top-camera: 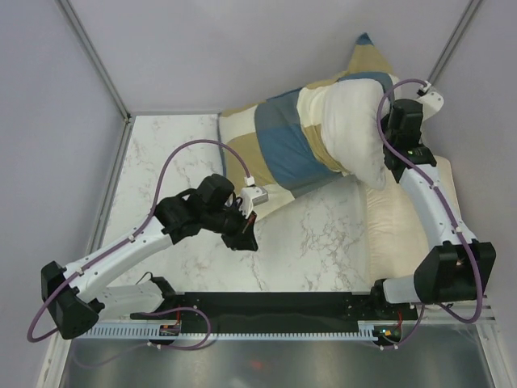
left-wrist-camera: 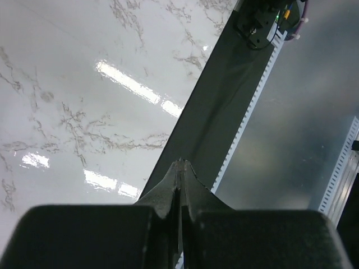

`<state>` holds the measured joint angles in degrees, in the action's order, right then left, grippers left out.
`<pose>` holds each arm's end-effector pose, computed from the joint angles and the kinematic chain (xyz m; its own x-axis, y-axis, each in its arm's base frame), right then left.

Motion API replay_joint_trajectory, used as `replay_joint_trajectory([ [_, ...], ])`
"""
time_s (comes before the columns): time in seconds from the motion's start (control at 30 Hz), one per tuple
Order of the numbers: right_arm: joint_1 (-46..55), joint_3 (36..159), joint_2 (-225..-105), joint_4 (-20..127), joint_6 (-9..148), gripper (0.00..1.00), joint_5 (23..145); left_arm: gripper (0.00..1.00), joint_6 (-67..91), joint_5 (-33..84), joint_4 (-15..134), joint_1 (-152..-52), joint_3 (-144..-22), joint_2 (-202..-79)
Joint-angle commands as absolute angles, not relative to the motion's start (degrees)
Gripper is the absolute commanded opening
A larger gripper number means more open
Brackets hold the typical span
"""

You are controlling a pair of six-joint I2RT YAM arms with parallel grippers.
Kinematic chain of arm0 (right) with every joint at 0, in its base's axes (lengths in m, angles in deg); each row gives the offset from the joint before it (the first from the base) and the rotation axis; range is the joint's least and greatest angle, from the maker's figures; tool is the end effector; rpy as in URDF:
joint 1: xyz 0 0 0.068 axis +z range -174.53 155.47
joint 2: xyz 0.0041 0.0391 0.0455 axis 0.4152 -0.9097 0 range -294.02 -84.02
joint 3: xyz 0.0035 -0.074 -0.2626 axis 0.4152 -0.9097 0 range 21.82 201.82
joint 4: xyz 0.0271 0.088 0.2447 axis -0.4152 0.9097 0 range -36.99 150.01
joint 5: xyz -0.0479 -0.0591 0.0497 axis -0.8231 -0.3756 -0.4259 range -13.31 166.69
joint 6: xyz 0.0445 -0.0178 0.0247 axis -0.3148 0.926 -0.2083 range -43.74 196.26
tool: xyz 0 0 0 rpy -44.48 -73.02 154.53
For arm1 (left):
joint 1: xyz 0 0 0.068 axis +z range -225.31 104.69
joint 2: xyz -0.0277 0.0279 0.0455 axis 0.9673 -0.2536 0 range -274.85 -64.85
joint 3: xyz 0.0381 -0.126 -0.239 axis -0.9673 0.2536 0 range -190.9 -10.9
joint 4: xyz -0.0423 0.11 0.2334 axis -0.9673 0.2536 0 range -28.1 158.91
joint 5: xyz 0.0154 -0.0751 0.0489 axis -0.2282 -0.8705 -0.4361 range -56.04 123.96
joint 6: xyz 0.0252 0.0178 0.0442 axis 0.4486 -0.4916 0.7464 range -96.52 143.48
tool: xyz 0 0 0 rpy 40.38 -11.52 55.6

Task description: Remove the pillowcase from the pillow

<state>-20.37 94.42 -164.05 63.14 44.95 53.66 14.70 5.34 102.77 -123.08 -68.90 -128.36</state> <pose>0.3269 0.0099 0.3691 -0.0986 0.4723 -0.8759 0.4171 0.8188 0.3946 0.1382 -0.1777 0.3099 -0.6139 0.4770 -0.6289 0.7876 0.4231 -0.4479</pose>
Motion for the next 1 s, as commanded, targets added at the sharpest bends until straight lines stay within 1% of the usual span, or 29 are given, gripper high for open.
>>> replay_joint_trajectory([
  [0.0, -18.73, 94.09, -158.56, 53.55, 46.46, 0.0, 52.94, 0.02, 12.93, 4.85, 106.03, -123.56, -71.62, -128.75],
  [0.03, -18.56, 92.59, -157.5, 53.28, 46.29, 0.0, 54.87, 0.02, 12.84, 5.56, 104.98, -123.73, -73.11, -129.1],
  [0.07, -18.21, 91.09, -155.14, 49.71, 46.03, 0.0, 56.8, 0.02, 12.84, 6.35, 104.36, -124.26, -76.43, -129.36],
  [0.13, -18.03, 87.05, -152.76, 47.84, 45.24, 0.0, 63.74, 0.02, 12.4, 9.08, 102.96, -124.52, -80.31, -130.41],
  [0.23, -16.71, 83.17, -148.19, 42.92, 43.92, 0.0, 71.58, 0.03, 12.49, 13.82, 99.62, -124.88, -90.75, -132.43],
  [0.33, -14.52, 80.62, -143.88, 40.98, 42.78, 0.0, 75.98, 0.3, 13.54, 17.52, 95.84, -124.97, -97.01, -134.37],
  [0.37, -13.9, 79.92, -141.87, 39.14, 42.16, 0.0, 76.59, 0.51, 13.98, 17.96, 94.44, -124.97, -100.51, -134.72],
  [0.4, -13.72, 78.78, -140.8, 38.26, 41.55, 0.0, 78.6, 0.61, 14.07, 18.66, 92.16, -125.05, -102.29, -135.25],
  [0.43, -13.55, 78.16, -139.84, 37.38, 40.24, 0.0, 81.14, 0.67, 14.59, 18.41, 91.62, -124.97, -104.31, -136.12],
  [0.47, -13.11, 77.63, -138.35, 35.54, 39.7, 0.0, 82.3, 0.75, 15.04, 18.4, 91.53, -125.05, -108.94, -138.31],
  [0.5, -12.76, 77.02, -137.72, 34.74, 39.09, 0.0, 83.7, 0.8, 15.39, 18.84, 91.0, -125.05, -110.99, -139.55],
  [0.53, -12.41, 76.84, -137.28, 33.95, 38.3, 0.0, 84.94, 0.93, 16.87, 18.84, 91.17, -125.14, -113.1, -140.78],
  [0.57, -11.36, 76.84, -136.49, 33.5, 38.12, 0.0, 86.52, 1.0, 17.58, 18.84, 91.17, -125.05, -116.77, -143.23],
  [0.77, -6.53, 76.4, -134.91, 34.03, 38.29, 0.0, 88.81, 1.0, 26.8, 21.56, 90.56, -125.49, -126.37, -150.72],
  [0.97, -2.83, 76.22, -135.52, 34.21, 38.2, 0.0, 89.96, 1.0, 39.64, 27.53, 90.47, -126.55, -129.73, -157.39],
])
